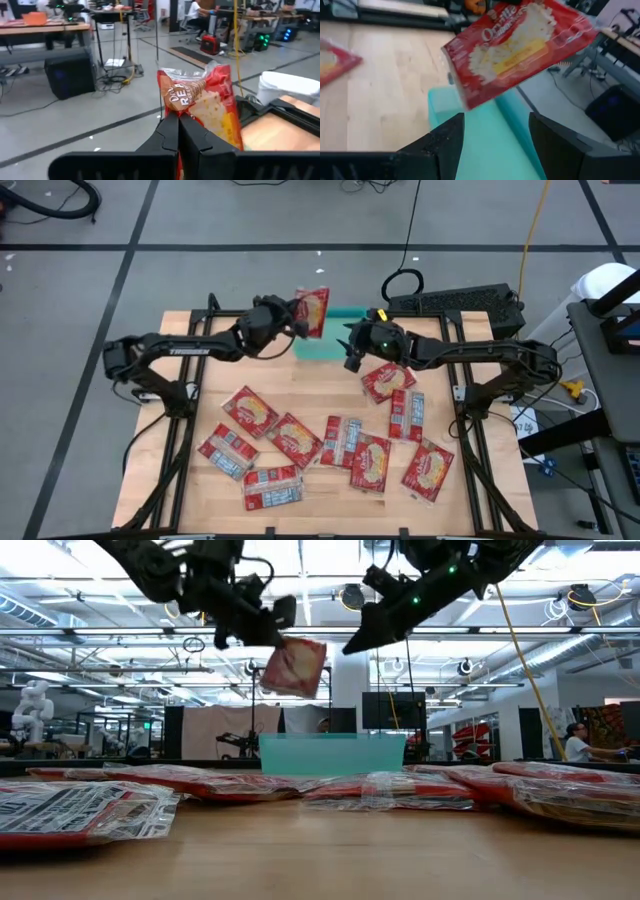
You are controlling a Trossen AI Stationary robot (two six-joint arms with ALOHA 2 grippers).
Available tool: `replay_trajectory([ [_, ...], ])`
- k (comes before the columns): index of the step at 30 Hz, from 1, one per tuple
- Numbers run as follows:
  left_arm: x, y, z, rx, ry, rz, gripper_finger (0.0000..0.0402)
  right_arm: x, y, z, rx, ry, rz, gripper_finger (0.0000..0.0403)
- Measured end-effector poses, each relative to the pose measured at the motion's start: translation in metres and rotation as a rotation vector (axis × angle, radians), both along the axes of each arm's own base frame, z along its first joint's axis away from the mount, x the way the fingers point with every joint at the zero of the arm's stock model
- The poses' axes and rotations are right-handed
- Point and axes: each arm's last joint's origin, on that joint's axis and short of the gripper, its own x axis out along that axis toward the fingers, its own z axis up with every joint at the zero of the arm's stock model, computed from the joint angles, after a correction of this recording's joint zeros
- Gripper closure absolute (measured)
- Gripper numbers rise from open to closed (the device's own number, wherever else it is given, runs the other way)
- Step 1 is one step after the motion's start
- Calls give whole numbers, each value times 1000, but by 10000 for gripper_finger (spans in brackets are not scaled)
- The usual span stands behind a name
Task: Sort popcorn bags into baskets
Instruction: Put the red popcorn bag into the blue bin
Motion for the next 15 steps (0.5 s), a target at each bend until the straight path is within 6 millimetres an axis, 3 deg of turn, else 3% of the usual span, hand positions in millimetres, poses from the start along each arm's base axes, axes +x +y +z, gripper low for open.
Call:
replay_trajectory([
  [15, 22, 37, -69, -96, -32, 86, 401, -11, 2, -19, 36, 234, -46, 186],
])
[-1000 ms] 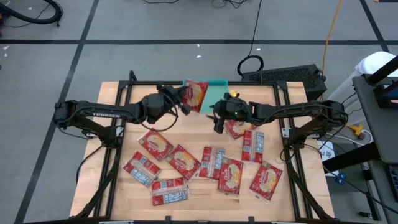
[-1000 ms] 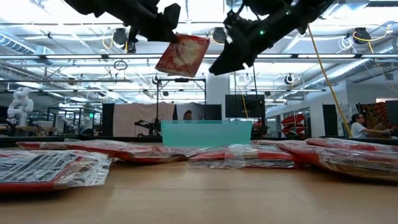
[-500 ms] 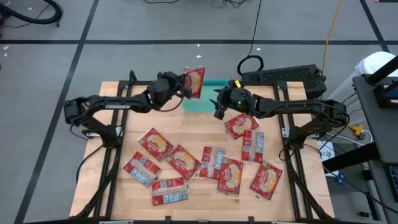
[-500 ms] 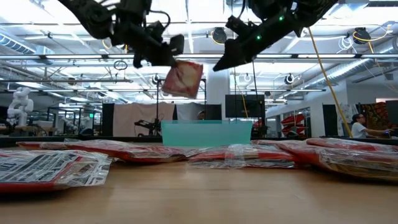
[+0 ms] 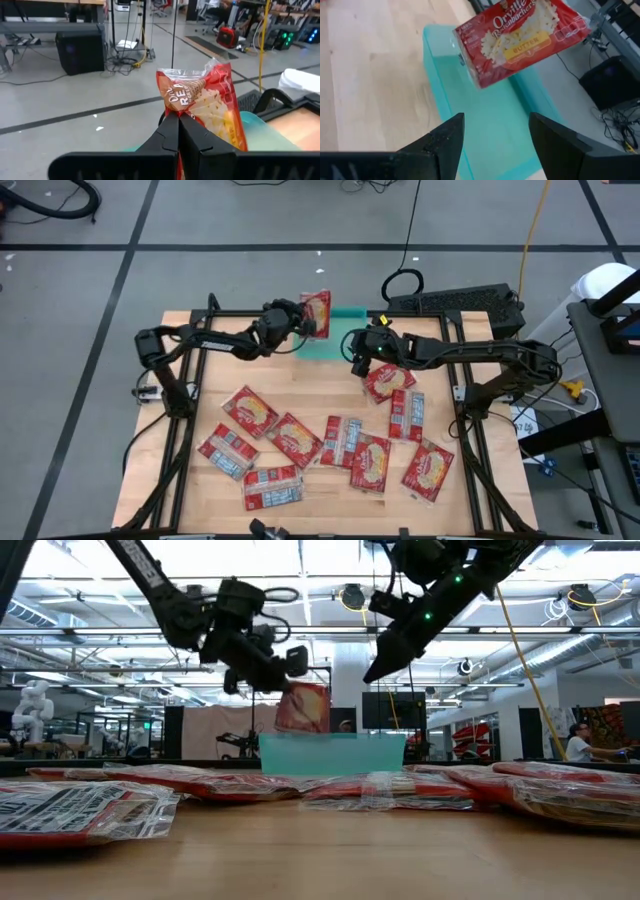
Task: Sort popcorn bags into baskets
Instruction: Put the red popcorn bag into the blue bin
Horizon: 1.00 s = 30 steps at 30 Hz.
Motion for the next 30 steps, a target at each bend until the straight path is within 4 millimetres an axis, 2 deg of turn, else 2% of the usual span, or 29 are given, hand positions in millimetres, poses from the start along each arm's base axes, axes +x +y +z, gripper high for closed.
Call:
replay_trajectory([
  [4, 4, 2, -16, -17, 12, 0, 400, -2, 1, -4, 14, 12, -6, 186],
  [13, 4, 1, -24, -54, 54, 0, 397, -15, 4, -28, 10, -39, -12, 186],
  [26, 2, 0, -32, -90, 129, 0, 394, -23, 6, -26, -18, -127, -8, 186],
  [30, 1, 0, -34, -96, 163, -6, 375, -23, 6, -22, -29, -154, -5, 186],
])
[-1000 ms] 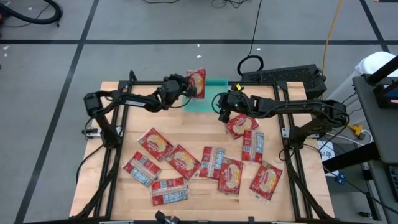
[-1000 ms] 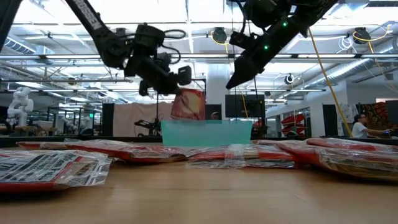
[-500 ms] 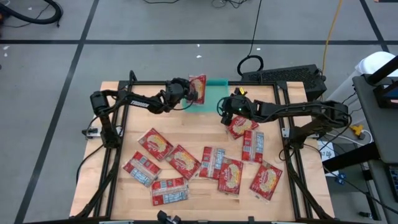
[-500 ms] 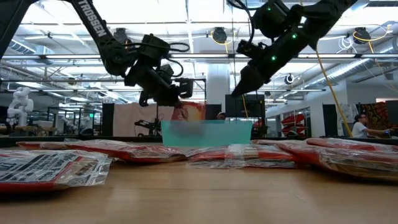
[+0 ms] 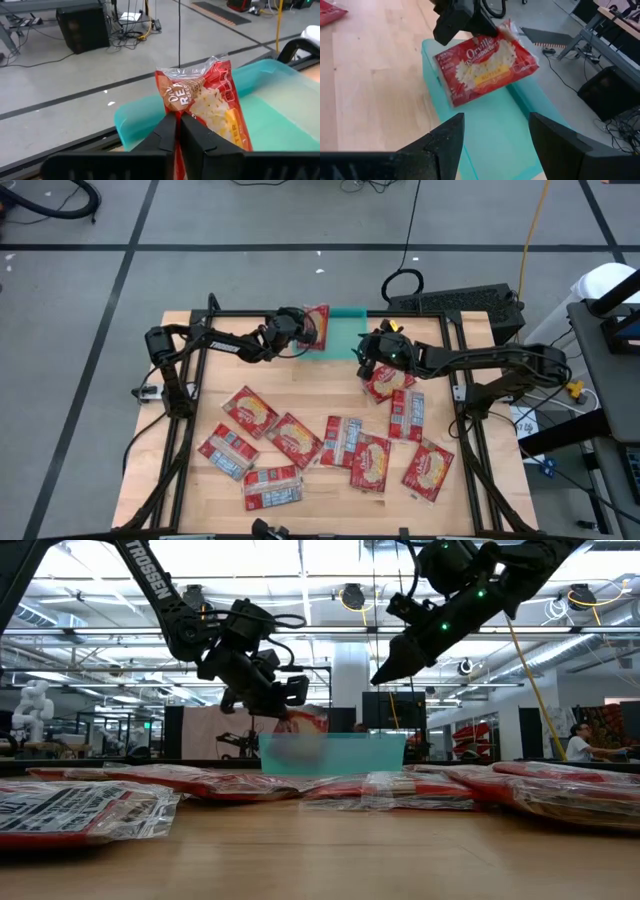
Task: Sort popcorn bags into baskets
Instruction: Put the red popcorn bag into the blue bin
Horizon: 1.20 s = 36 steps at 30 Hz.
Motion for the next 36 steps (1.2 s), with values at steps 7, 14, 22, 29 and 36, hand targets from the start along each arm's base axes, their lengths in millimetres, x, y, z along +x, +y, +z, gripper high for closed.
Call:
replay_trajectory([
  [7, 0, 0, -1, -14, -8, 6, 316, 0, 0, 1, -2, -14, 3, 186],
  [14, 1, 0, 1, -2, -22, -4, 290, 0, 1, 1, 16, -20, -4, 186],
  [22, 13, -9, 15, 49, -141, -227, 289, 0, 13, -6, 86, 22, 7, 186],
  [29, 42, -18, 52, 6, 64, -270, 289, 1, 28, -9, 109, 54, 48, 186],
  [36, 54, -9, 85, -80, 233, -357, 289, -9, 35, -14, 139, 170, 52, 186],
])
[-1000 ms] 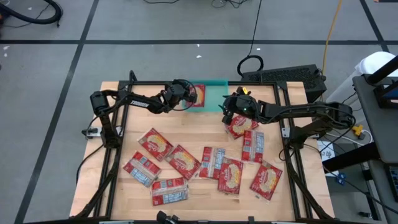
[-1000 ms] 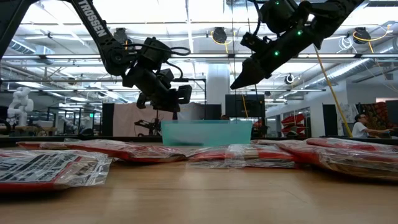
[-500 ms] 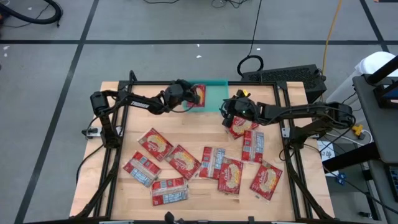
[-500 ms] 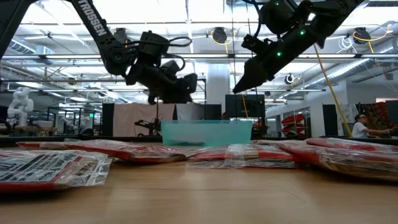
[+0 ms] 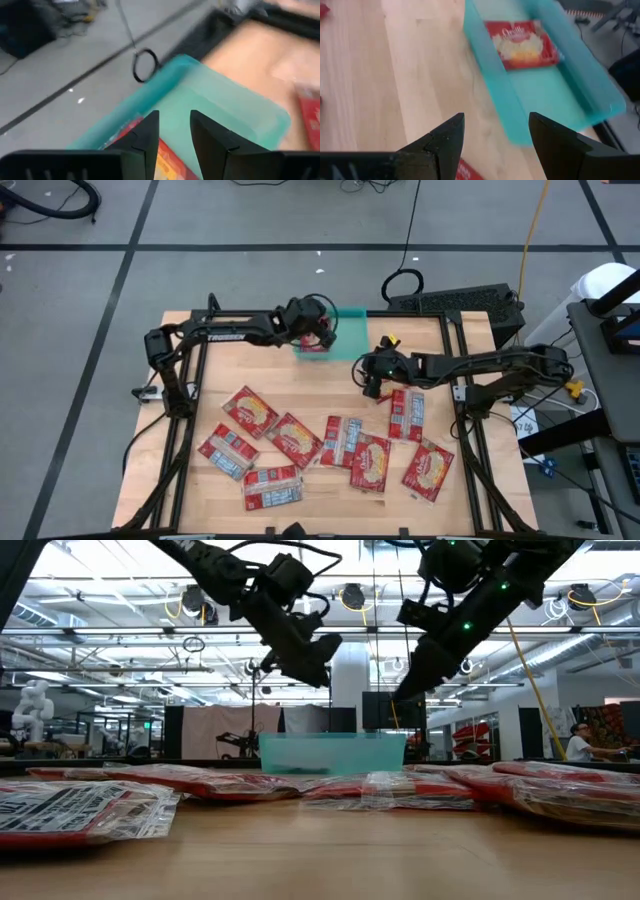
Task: Sort popcorn bags into baskets
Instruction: Put the red popcorn bag into the blue bin
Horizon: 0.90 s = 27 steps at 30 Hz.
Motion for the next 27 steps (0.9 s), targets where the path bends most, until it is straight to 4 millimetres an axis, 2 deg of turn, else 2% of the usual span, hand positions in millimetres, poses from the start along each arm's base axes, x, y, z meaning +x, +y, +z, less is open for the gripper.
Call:
replay_trajectory([
  [3, -1, 4, 1, 12, 30, -111, 289, -11, 1, 1, 21, 47, -16, 186],
  [8, -9, 23, -7, -25, 73, -131, 289, -32, 4, 2, 18, 3, -20, 186],
  [17, -9, 35, -22, -145, 20, -33, 294, -66, 5, -14, -38, -264, -34, 186],
  [21, -3, 40, -26, -176, 9, -7, 333, -75, 4, -15, -69, -352, -38, 186],
  [25, 5, 45, -51, -236, 105, 8, 387, -78, 4, -12, -74, -378, -47, 186],
  [27, 9, 48, -58, -246, 120, 7, 395, -78, 4, -11, -66, -391, -50, 186],
])
